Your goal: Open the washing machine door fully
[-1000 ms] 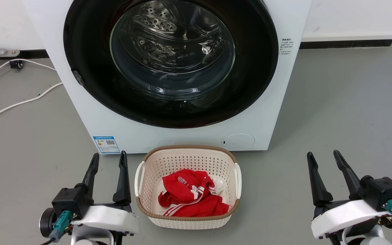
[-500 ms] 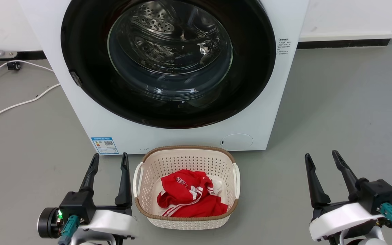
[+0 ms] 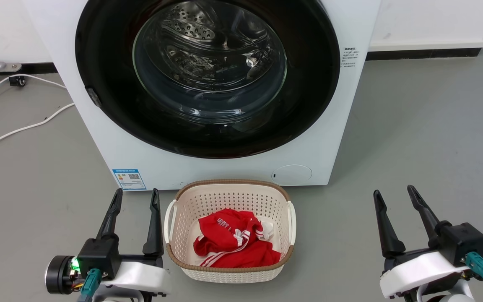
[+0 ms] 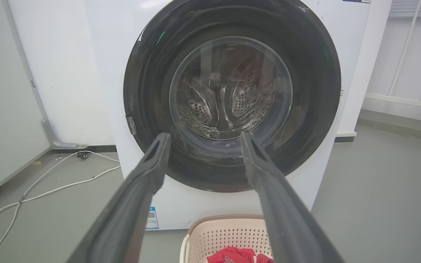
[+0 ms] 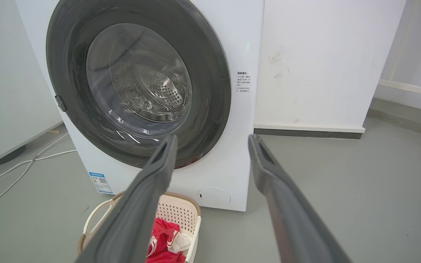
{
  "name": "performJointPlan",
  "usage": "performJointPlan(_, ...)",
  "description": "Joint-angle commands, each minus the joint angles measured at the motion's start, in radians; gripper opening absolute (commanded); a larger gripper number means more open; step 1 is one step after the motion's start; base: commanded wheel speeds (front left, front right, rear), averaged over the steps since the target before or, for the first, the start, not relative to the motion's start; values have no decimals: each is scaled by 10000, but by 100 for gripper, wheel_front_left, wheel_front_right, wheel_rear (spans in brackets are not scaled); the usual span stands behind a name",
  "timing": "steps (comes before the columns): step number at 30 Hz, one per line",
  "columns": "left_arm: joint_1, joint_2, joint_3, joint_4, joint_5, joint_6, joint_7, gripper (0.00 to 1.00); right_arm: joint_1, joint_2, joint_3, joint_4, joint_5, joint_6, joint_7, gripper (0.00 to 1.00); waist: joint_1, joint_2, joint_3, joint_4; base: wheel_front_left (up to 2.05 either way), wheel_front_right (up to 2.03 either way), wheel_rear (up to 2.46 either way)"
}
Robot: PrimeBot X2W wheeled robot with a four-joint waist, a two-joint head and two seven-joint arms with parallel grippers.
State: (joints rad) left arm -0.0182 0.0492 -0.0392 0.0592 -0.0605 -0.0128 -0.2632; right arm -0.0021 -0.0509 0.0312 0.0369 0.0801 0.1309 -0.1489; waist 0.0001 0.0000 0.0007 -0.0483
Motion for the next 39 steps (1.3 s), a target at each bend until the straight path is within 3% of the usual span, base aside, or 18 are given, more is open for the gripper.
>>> performJointPlan(1, 137, 19, -7, -27, -33, 29, -24, 100, -31, 13, -3, 32, 27, -3, -32, 100, -1, 0, 3, 6, 0, 0, 0)
performJointPlan(14, 132, 19, -9, 25, -66, 32, -24, 100, -93, 13, -6, 116, 112, -3, -29, 100, -1, 0, 11, 28, 0, 0, 0)
performJointPlan(15, 135, 19, -7, 26, -65, 31, -24, 100, -93, 13, -12, 122, 149, -3, -38, 60, -1, 0, 10, 28, 0, 0, 0)
performJointPlan(16, 140, 19, -9, 30, -66, 33, -24, 100, -95, 13, -15, 129, 233, -3, -61, 0, -1, 0, 10, 28, 0, 0, 0)
performJointPlan(21, 155, 19, 1, 46, -86, 33, -24, 100, -111, 13, 23, 178, 809, -3, -203, 0, -1, 0, 8, 21, 0, 0, 0)
performJointPlan(26, 141, 18, 7, 59, -96, 22, -24, 100, -192, 10, -152, 392, 3047, -3, -594, 0, -1, 0, 2, 28, 0, 0, 0)
performJointPlan(28, 124, 19, 17, 57, -113, 36, -24, 100, -233, 13, -178, 500, 4331, -3, -793, 0, -1, 0, 6, 32, 0, 0, 0)
performJointPlan(29, 97, 19, 21, 51, -141, 66, -24, 100, -337, 13, -110, 547, 6067, -3, -953, 0, -1, 0, 18, 31, 0, 0, 0)
performJointPlan(35, -26, 18, 26, 16, -166, 120, -24, 100, -948, 2, -54, 446, 11690, -2, -1138, 0, -1, 0, 148, -7, 0, 0, 0)
performJointPlan(39, -160, 16, 15, -39, -223, 149, -24, 100, -1785, 5, -476, 462, 14133, -2, -1153, 0, -1, 0, 371, -27, 0, 0, 0)
